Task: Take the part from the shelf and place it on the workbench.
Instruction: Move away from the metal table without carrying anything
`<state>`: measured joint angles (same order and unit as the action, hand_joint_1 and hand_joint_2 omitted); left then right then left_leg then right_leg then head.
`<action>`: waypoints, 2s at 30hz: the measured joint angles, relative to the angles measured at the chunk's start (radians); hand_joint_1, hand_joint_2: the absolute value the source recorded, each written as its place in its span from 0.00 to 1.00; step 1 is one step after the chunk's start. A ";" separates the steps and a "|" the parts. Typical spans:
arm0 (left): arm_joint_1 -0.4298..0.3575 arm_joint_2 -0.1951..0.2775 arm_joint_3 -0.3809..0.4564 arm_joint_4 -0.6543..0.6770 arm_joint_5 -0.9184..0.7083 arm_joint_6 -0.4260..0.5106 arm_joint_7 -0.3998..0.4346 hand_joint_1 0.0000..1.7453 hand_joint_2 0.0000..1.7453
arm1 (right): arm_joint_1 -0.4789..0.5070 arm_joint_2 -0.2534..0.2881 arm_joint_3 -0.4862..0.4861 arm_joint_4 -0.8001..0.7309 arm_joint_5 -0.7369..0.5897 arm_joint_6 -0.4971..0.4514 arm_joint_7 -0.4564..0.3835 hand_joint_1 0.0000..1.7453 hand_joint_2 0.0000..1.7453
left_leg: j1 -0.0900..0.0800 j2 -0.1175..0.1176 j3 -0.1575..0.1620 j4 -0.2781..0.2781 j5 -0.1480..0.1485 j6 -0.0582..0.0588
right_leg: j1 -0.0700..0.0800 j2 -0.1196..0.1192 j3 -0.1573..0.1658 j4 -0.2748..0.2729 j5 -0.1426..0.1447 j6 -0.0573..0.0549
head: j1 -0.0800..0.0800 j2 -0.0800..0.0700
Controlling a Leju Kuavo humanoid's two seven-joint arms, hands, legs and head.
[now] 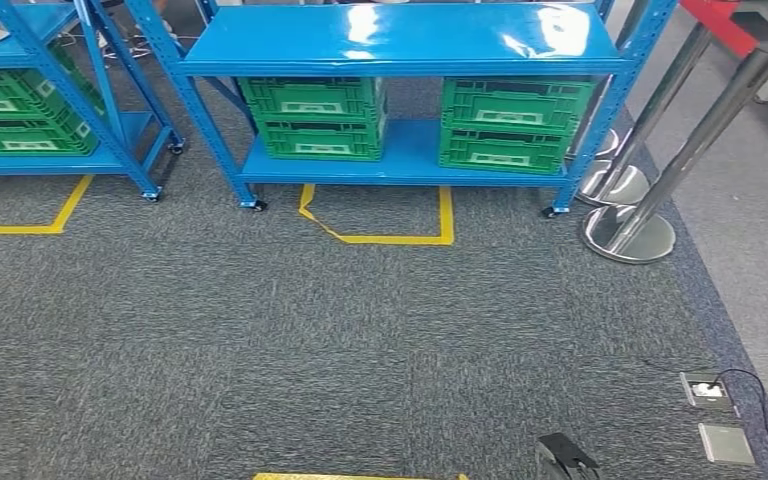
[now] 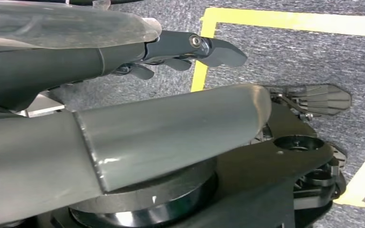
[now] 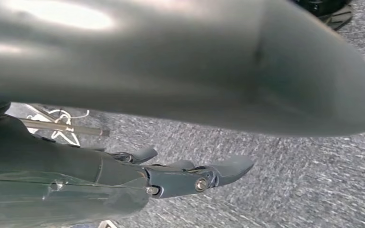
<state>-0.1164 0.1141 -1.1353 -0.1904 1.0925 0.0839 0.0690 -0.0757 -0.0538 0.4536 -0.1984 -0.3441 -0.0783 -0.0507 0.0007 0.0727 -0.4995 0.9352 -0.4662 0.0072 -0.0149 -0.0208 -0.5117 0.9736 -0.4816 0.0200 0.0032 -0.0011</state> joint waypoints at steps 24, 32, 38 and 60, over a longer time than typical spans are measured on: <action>-0.001 0.008 -0.002 0.003 0.001 0.003 0.000 0.00 0.00 | 0.008 0.007 0.001 0.000 -0.006 0.006 0.002 0.00 0.00 | 0.047 -0.014 0.076 -0.024 -0.043 -0.077 | -0.038 0.018 -0.024 0.031 -0.005 0.020 | 0.010 0.000; 0.006 0.004 -0.002 0.002 0.001 0.003 0.000 0.00 0.00 | 0.002 0.004 0.001 0.000 -0.007 0.005 0.000 0.00 0.00 | 0.001 -0.065 -0.208 0.312 -0.054 -0.017 | -0.010 0.052 0.030 0.020 -0.047 -0.025 | -0.020 0.000; 0.004 0.020 -0.002 0.004 0.001 0.003 0.002 0.00 0.00 | 0.006 0.013 0.001 0.000 -0.007 0.005 -0.001 0.00 0.00 | -0.040 -0.078 -0.098 0.005 0.059 0.041 | -0.005 0.071 0.093 -0.021 -0.068 -0.013 | -0.027 0.000; 0.002 -0.002 -0.003 0.005 0.001 0.004 0.004 0.00 0.00 | 0.004 0.003 0.001 0.000 -0.023 0.005 -0.010 0.00 0.00 | 0.001 -0.069 -0.129 0.313 -0.150 -0.030 | -0.002 0.033 0.029 -0.006 -0.022 -0.048 | -0.013 0.000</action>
<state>-0.1142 0.1123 -1.1379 -0.1854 1.0937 0.0884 0.0725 -0.0712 -0.0506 0.4547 -0.1979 -0.3670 -0.0729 -0.0603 0.0017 0.0039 -0.6283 1.2478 -0.6166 -0.0224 -0.0165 0.0121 -0.4824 0.9671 -0.5040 -0.0278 -0.0096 -0.0011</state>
